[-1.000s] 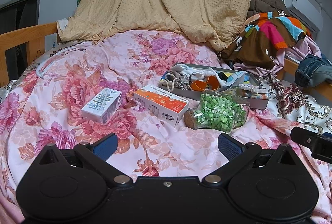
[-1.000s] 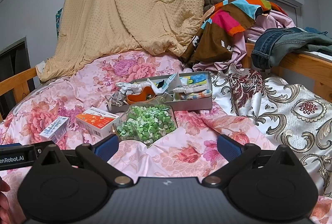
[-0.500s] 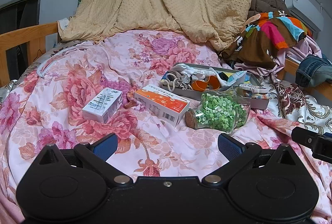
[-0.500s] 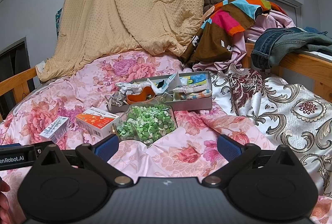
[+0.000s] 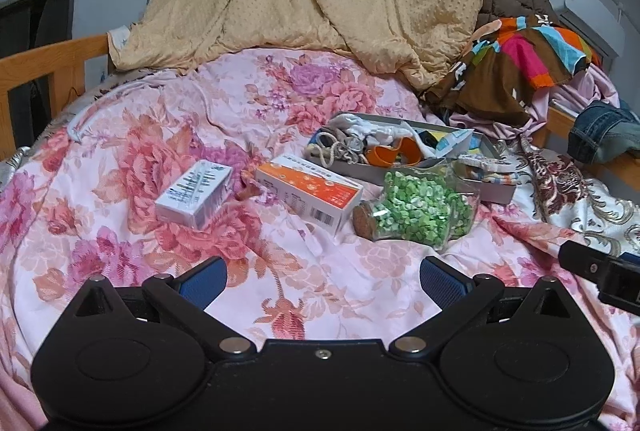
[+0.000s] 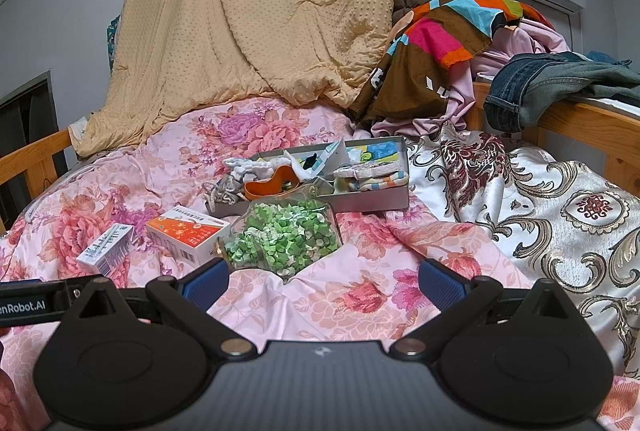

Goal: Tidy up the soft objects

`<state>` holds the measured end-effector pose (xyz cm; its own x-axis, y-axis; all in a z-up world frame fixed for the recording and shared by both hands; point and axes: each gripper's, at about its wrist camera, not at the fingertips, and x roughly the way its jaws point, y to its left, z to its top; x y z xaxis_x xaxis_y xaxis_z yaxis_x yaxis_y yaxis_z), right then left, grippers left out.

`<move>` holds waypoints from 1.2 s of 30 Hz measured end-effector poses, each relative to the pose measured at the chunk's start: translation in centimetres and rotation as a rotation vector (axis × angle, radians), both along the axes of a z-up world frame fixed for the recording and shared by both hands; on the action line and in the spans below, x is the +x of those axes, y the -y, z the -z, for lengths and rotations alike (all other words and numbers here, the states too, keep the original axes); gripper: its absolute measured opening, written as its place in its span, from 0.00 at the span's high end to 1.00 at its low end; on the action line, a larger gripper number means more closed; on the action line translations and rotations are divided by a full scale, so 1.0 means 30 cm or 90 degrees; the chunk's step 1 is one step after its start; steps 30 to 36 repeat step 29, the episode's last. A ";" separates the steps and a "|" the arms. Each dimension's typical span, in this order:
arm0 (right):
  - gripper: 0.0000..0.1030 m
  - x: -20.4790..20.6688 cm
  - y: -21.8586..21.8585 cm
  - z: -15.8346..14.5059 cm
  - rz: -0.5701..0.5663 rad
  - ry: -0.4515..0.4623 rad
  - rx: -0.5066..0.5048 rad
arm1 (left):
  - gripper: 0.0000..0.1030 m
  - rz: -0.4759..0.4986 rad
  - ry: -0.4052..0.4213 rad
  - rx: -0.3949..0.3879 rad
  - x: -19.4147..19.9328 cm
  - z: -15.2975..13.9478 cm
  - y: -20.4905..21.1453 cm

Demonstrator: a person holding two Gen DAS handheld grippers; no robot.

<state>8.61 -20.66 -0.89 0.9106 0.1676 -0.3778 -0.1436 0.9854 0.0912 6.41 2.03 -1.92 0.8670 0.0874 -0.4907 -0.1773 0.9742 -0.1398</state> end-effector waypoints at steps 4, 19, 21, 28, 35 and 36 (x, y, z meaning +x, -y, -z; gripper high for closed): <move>0.00 0.000 0.001 0.001 0.002 0.001 0.000 | 0.01 -0.001 -0.009 -0.004 0.004 -0.007 0.011; 0.00 -0.003 0.009 0.007 0.004 0.001 0.001 | 0.01 0.004 -0.008 -0.006 0.002 -0.016 0.015; 0.00 -0.002 0.009 0.007 0.004 0.001 0.000 | 0.01 0.004 -0.009 -0.006 0.002 -0.016 0.015; 0.00 -0.002 0.009 0.007 0.004 0.000 0.000 | 0.01 0.013 -0.006 -0.015 -0.001 -0.020 0.011; 0.00 -0.002 0.009 0.006 0.004 0.000 0.000 | 0.01 0.012 -0.006 -0.014 -0.001 -0.021 0.010; 0.00 -0.002 0.009 0.006 0.004 0.000 0.000 | 0.01 0.012 -0.006 -0.014 -0.001 -0.021 0.010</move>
